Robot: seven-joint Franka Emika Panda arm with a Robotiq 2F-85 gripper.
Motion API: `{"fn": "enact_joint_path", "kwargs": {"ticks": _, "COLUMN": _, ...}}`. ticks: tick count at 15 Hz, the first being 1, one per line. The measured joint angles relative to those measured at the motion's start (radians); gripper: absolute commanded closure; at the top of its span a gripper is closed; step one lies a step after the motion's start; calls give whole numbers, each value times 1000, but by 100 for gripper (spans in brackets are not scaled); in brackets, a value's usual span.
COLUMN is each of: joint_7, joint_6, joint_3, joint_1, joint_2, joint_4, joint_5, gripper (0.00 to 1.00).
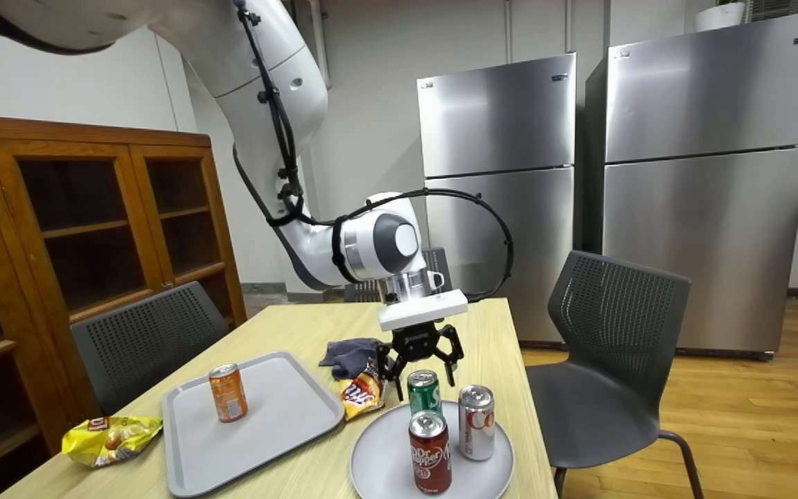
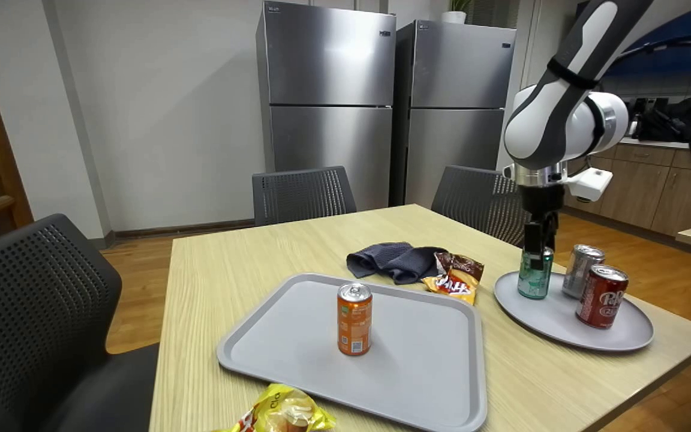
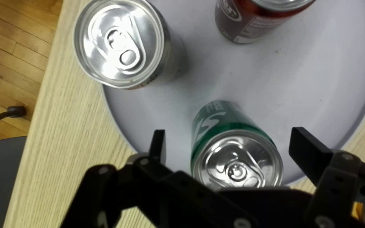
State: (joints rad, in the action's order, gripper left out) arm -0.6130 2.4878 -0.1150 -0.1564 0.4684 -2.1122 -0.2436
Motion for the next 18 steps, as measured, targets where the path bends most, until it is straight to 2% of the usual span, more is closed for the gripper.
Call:
{"fn": "enact_joint_path", "kwargs": {"ticks": 16, "joint_7": 0, "joint_6": 0, "joint_3": 3, "joint_1": -4, "joint_2": 33, "joint_4": 28, "joint_5": -17, "gripper": 0}}
{"fn": "enact_joint_path", "kwargs": {"ticks": 17, "joint_7": 0, "joint_6": 0, "joint_3": 3, "joint_1": -4, "joint_2": 33, "joint_4": 28, "joint_5": -20, "gripper": 5}}
{"fn": "enact_joint_path", "kwargs": {"ticks": 18, "joint_7": 0, "joint_6": 0, "joint_3": 3, "joint_1": -4, "joint_2": 33, "joint_4": 28, "joint_5": -22, "gripper": 26}}
